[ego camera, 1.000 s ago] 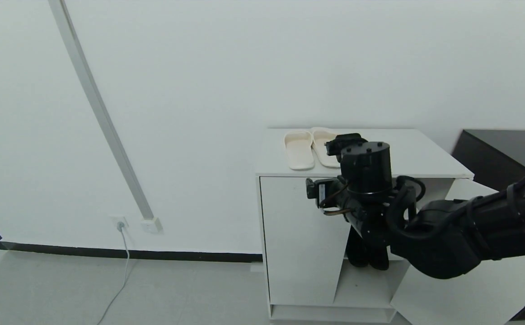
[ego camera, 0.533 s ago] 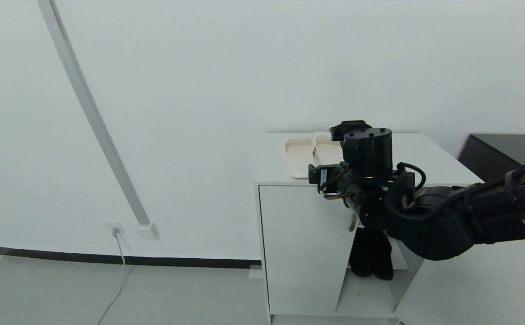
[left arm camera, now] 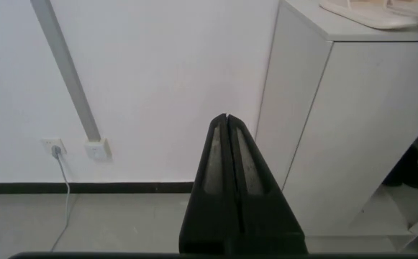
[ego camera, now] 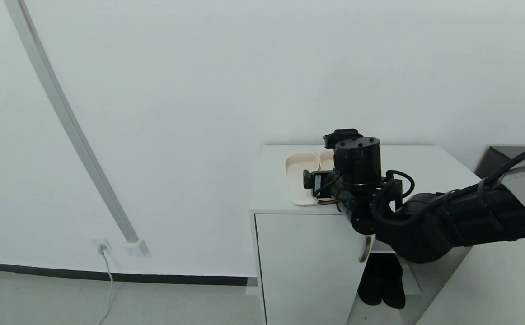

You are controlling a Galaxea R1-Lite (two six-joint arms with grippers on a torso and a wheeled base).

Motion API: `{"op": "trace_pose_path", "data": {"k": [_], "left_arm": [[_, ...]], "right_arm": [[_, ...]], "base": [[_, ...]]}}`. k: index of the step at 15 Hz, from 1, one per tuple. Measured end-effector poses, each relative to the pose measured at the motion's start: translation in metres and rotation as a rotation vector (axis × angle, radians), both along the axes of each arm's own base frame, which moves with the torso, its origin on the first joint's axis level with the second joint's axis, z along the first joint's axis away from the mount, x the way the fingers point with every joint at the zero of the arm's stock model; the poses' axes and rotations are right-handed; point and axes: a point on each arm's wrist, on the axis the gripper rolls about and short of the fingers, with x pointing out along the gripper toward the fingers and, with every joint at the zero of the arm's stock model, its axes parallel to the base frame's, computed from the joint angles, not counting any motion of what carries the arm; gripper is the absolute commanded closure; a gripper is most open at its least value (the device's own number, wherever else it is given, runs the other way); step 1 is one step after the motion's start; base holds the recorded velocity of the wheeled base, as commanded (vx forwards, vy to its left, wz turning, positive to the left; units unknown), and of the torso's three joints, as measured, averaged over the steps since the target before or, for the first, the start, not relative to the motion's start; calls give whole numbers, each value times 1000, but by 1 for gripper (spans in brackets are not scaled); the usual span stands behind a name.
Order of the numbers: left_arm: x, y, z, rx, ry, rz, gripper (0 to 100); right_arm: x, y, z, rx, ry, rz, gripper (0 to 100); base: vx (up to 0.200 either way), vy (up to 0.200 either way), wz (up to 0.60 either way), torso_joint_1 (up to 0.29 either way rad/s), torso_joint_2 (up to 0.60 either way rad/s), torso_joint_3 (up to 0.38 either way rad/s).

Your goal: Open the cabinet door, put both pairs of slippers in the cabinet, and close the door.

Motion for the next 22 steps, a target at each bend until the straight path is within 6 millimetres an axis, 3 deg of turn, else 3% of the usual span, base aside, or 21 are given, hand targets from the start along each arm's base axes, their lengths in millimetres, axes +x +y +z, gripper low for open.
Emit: {"op": "trace_pose_path", "data": {"k": [6,18,19,22], "left_arm": [[0,0,0,-1,0,0,100],[0,0,0,-1,0,1,100],[0,0,0,-1,-1,1,100],[0,0,0,-1,0,1,100]], "right_arm": [[18,8,-10,0,-1,-5,0],[74,11,-21,-18,-12,-43,0],[76,12,-23,-20,-9,-44,100],[80,12,-26,-24,-1,-47,100]], "base": [[0,0,0,0,0,0],[0,0,0,0,0,0],[0,0,0,0,0,0],[0,0,0,0,0,0]]}}
